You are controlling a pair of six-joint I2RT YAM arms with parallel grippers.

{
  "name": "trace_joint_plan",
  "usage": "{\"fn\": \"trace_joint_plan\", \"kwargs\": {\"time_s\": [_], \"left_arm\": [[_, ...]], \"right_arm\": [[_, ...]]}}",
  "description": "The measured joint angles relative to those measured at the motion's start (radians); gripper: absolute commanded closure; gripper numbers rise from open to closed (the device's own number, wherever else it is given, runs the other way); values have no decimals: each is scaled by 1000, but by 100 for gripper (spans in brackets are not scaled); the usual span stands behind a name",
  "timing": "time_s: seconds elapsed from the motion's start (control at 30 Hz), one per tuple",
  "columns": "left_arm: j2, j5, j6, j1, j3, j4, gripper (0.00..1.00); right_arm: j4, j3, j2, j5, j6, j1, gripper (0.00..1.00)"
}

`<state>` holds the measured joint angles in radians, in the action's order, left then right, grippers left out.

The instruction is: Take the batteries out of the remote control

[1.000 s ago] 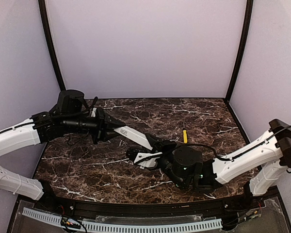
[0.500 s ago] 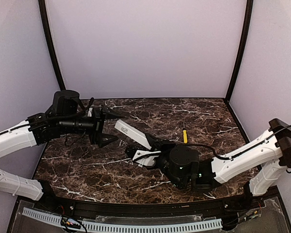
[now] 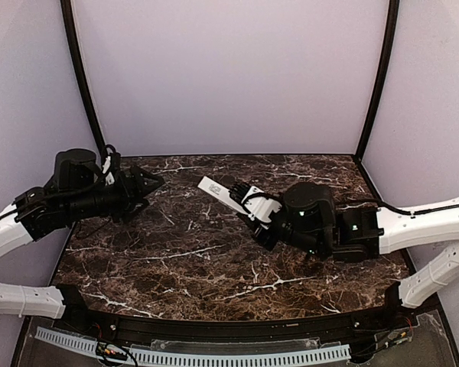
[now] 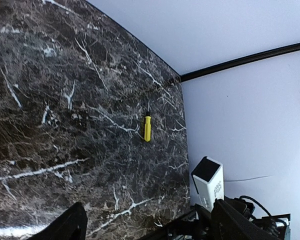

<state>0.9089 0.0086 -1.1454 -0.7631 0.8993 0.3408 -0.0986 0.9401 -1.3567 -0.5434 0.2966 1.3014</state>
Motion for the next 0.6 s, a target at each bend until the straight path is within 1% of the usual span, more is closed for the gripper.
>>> {"fn": "trace_joint_plan", "kwargs": {"time_s": [0.07,0.13,0.2,0.23,0.33,0.4,0.47,0.53,0.6], "left_arm": [[-59,-60,114,2,-17,10,13],[-99,-103,240,3,-23,17,10],[-121,-122,356,4,-29,19,7],[-128,-124,400,4,-32,20,3],[-145,-117,549,4,-48,23,2],[-151,-101,626,4,-51,25,1],[-155,-76,696,4,-51,24,1],[-157,-8,759,6,-51,19,2],[-154,92,818,7,-51,6,2]], "right_arm": [[62,0,44,85,-71,-32,93],[116,0,83,171,-132,-61,93],[161,0,116,258,-184,-87,93],[179,0,130,302,-204,-99,93],[221,0,165,430,-259,-138,91],[243,2,184,513,-295,-167,92],[259,5,196,598,-321,-195,95],[269,6,208,686,-346,-224,100],[280,12,215,769,-365,-247,100]]}}
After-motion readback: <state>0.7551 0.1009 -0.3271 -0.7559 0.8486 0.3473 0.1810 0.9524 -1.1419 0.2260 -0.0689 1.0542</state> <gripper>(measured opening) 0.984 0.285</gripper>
